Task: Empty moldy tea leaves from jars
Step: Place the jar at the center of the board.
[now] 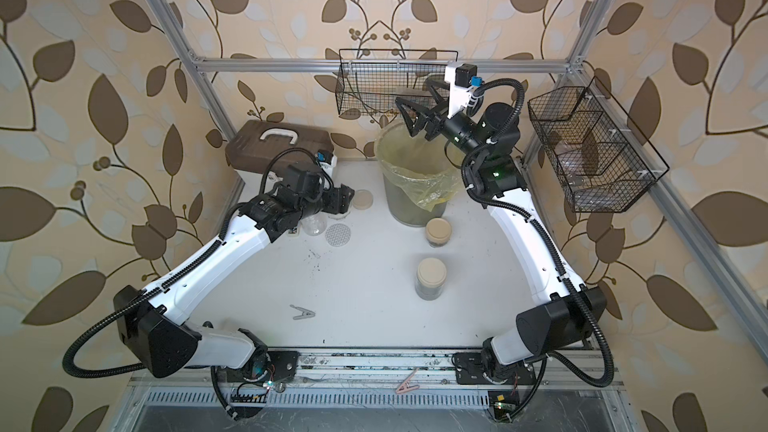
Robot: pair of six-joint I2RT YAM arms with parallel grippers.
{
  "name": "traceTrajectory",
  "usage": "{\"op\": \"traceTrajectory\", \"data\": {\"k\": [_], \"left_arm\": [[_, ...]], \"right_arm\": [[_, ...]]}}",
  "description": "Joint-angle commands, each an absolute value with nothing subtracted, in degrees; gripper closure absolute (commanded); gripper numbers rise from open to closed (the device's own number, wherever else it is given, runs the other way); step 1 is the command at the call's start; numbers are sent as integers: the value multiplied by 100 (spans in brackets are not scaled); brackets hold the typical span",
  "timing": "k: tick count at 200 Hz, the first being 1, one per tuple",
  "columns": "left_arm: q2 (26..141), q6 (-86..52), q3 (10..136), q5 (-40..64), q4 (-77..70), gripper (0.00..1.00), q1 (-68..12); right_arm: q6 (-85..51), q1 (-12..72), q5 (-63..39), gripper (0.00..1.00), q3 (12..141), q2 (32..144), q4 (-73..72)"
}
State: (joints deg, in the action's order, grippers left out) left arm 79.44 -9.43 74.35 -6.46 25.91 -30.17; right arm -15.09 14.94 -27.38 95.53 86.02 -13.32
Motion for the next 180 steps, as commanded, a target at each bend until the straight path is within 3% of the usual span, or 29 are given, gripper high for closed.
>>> {"op": "traceTrajectory", "data": {"k": [1, 86, 180], "left_arm": [[7985, -862, 7248, -761, 1784, 79, -3171], [9786, -644, 7049, -1112, 329, 79, -3314], [10925, -360, 6906, -1785, -1149, 77, -3323]], "right_arm": [[-1396, 1503, -2625, 0, 9436, 8374, -1263], [-1163, 1512, -2535, 0, 9189, 8031, -817], [-974, 1503, -2567, 0, 9270, 7913, -259]]}}
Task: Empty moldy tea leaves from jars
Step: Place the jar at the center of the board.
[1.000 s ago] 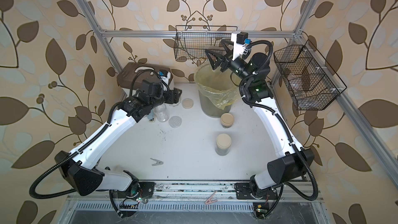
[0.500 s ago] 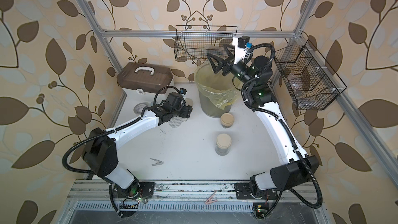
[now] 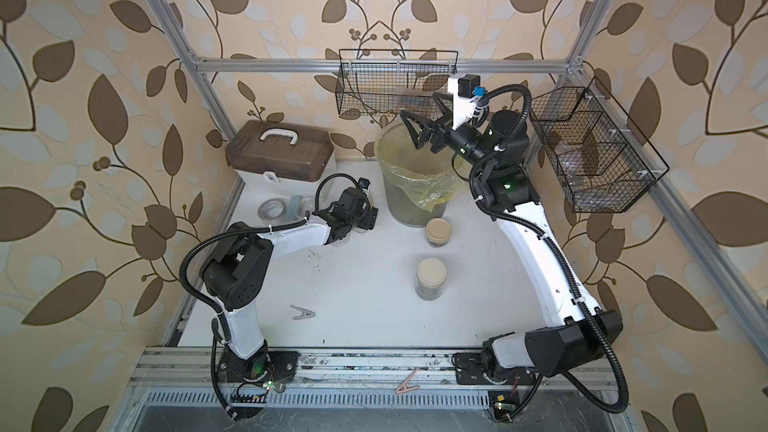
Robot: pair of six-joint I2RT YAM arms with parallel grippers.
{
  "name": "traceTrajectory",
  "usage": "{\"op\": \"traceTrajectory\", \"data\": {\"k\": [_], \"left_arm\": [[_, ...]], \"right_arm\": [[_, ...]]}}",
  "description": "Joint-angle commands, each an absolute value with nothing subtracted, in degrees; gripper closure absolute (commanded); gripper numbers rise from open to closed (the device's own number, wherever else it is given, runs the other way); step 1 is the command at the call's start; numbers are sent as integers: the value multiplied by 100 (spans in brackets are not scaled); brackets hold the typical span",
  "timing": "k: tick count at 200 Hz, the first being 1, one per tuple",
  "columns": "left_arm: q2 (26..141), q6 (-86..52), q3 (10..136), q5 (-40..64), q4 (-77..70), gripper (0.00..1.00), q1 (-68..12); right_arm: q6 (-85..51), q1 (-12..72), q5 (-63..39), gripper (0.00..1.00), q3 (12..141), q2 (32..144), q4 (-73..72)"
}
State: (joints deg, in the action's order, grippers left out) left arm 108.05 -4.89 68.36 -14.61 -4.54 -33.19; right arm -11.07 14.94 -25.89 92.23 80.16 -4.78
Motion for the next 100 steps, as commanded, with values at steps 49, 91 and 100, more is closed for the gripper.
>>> {"op": "traceTrajectory", "data": {"k": [49, 91, 100], "left_arm": [[11275, -284, 6652, -1681, -1870, 65, -3318], [11423, -304, 6548, -1714, -2053, 51, -3313], [11426, -254, 6556, -1677, -2033, 40, -3310]], "right_arm": [[-926, 1503, -2580, 0, 9384, 7938, -106], [-933, 1499, -2643, 0, 9527, 8035, -26], [-950, 1503, -2654, 0, 9514, 8041, -48]]}}
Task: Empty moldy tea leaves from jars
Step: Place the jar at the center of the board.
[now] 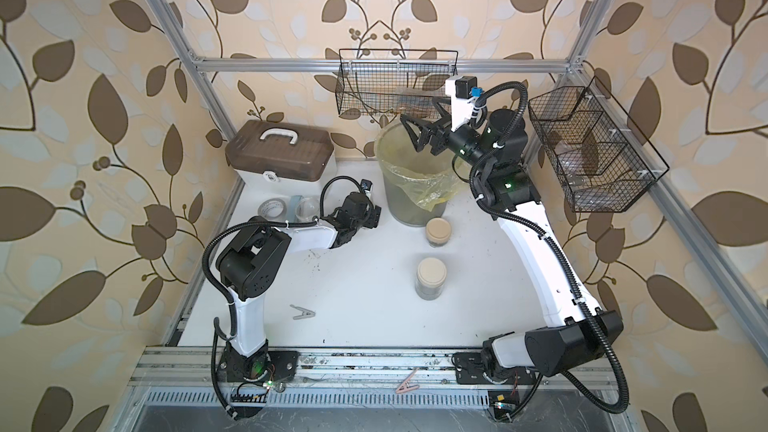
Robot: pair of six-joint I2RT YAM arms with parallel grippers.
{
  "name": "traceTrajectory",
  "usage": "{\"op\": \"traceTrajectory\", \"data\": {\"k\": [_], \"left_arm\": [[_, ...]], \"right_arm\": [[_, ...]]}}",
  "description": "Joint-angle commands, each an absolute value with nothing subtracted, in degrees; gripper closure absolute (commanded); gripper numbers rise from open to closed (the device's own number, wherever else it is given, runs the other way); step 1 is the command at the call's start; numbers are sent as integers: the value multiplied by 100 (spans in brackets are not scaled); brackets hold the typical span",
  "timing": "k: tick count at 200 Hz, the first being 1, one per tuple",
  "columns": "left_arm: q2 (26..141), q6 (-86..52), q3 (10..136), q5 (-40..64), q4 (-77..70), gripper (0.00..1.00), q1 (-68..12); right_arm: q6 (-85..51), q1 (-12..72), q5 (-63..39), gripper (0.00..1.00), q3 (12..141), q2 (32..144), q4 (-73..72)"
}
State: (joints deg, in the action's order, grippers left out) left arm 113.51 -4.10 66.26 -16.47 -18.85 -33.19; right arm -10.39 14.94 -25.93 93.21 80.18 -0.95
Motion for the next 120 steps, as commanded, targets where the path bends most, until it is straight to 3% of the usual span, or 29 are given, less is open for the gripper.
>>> {"op": "traceTrajectory", "data": {"k": [1, 20, 55, 120], "left_arm": [[11426, -241, 6552, -1674, -2036, 39, -3307], [11387, -259, 6574, -1669, -1877, 20, -3310], [11194, -402, 6478, -1659, -1707, 2, -3311], [10393, -841, 6565, -1622, -1262, 1, -3316]], "right_arm": [[-954, 1503, -2654, 0, 9512, 8033, -50], [-993, 1512, -2705, 0, 9514, 8068, -62], [-995, 1520, -2698, 0, 9443, 8011, -95], [-1174, 1503, -2600, 0, 8921, 7630, -68]]}}
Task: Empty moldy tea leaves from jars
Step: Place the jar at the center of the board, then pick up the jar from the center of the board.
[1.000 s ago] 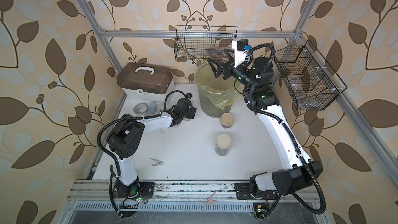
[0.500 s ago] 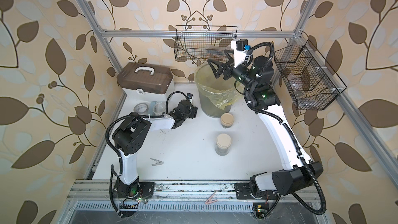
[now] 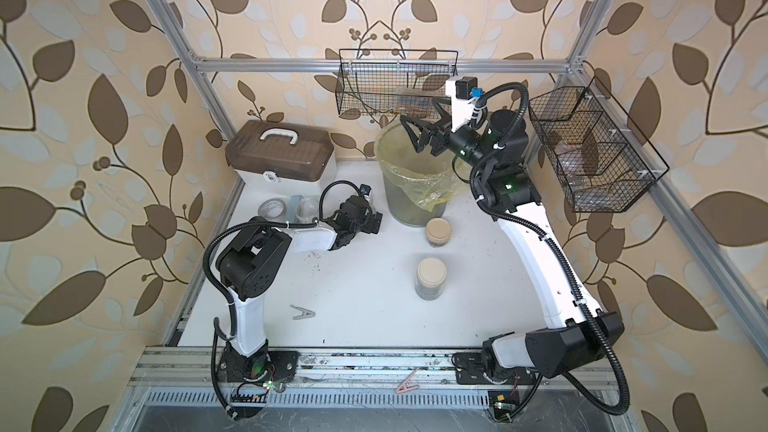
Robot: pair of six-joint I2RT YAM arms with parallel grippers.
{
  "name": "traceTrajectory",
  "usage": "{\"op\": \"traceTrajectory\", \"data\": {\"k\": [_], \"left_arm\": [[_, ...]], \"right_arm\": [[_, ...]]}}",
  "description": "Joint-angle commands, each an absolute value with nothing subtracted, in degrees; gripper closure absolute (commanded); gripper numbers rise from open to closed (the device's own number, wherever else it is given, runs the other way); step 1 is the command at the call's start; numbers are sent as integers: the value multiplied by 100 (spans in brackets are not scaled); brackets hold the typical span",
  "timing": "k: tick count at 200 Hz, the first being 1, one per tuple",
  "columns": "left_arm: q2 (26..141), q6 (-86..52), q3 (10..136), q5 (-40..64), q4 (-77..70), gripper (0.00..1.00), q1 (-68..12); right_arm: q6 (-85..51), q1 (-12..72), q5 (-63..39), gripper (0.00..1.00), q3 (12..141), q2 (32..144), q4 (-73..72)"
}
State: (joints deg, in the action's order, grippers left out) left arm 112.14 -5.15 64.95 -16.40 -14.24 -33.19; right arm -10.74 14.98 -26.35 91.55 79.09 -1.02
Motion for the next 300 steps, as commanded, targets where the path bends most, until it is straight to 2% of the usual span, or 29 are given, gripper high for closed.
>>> {"op": "traceTrajectory", "data": {"k": [1, 29, 80, 112, 175, 219, 300], "left_arm": [[10360, -855, 6574, -1619, -1242, 1, -3319], [9550, -1309, 6750, -1350, -580, 1, -3330], [8524, -2648, 7883, -923, 1804, 1, -3644], [8605, -2470, 8669, -776, 2865, 1, -4331], [9440, -1558, 9472, 121, 3585, 1, -5763], [10565, -1088, 10568, 200, 4627, 1, -6401], [11270, -1190, 10678, -492, 4615, 1, -6539]], "right_arm": [[-1176, 1503, -2588, 0, 8917, 7621, -52], [-1305, 1479, -2066, 0, 8710, 7309, 616], [-1948, 1301, -758, 1, 8075, 6209, 2733], [-2269, 1274, -107, 1, 7428, 5145, 4489], [-2970, 1266, 813, 1, 6517, 3584, 7110], [-3554, 1266, 708, 1, 5851, 2709, 7767], [-3423, 1266, 572, 0, 5494, 2219, 7546]]}}
